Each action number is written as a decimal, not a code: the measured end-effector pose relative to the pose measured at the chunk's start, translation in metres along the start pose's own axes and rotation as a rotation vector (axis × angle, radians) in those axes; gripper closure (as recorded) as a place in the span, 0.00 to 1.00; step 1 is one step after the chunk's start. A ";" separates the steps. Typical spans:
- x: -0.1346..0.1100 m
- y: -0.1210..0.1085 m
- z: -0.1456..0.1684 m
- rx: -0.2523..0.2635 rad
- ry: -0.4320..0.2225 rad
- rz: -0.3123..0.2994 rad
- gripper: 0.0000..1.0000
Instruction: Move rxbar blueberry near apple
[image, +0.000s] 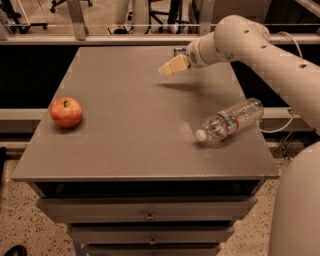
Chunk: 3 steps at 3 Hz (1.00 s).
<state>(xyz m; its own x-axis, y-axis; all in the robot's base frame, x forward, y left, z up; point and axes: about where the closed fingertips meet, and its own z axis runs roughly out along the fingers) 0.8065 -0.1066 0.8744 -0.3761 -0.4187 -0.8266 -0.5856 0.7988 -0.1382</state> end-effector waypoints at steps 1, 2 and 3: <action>-0.005 -0.016 0.030 0.060 -0.033 0.100 0.00; -0.009 -0.025 0.056 0.092 -0.046 0.167 0.00; -0.009 -0.032 0.073 0.113 -0.043 0.203 0.00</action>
Offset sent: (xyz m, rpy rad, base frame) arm 0.0892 0.0113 -0.0254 0.1652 -0.0042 -0.2385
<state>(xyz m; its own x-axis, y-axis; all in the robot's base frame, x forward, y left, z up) 0.8812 -0.0972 0.8463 -0.4458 -0.2283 -0.8655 -0.4165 0.9088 -0.0252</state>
